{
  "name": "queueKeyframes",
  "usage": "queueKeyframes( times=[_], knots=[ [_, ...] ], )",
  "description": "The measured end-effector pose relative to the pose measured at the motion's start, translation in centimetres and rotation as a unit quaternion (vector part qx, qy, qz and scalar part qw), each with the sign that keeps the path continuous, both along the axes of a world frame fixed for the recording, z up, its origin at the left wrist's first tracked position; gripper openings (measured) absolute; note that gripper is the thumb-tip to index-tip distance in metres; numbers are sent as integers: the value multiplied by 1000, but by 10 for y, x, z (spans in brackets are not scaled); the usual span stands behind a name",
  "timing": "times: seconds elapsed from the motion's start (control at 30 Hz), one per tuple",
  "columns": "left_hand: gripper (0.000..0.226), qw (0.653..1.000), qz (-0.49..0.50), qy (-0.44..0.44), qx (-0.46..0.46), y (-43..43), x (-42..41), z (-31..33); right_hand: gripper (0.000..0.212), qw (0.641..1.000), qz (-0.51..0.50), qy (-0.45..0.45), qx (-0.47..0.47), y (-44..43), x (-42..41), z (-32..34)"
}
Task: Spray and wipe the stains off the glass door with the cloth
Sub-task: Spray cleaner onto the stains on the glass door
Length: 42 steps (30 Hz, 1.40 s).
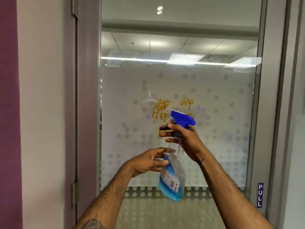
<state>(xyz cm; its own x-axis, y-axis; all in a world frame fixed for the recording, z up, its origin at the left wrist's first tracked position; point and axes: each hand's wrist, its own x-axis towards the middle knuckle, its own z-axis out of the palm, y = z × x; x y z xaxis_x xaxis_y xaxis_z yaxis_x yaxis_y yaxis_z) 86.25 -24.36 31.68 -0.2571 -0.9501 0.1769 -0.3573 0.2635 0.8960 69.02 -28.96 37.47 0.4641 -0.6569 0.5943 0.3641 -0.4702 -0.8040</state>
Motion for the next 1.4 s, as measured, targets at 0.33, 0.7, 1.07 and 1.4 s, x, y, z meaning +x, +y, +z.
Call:
queueKeyframes(
  times=[0.33,0.7,1.07,1.4],
  knots=[
    [54,994,39,-95,-45,-25,27,16,19,994,-111,-11,14,-16,11,0],
    [68,647,457,-405,-456,-74,114,89,28,948,-309,40,-57,-12,27,12],
    [66,563,515,-429,-484,-131,132,81,40,909,-404,45,-89,-17,36,14],
    [62,547,536,-399,-504,-137,134,76,40,894,-434,51,-97,-10,37,10]
  ],
)
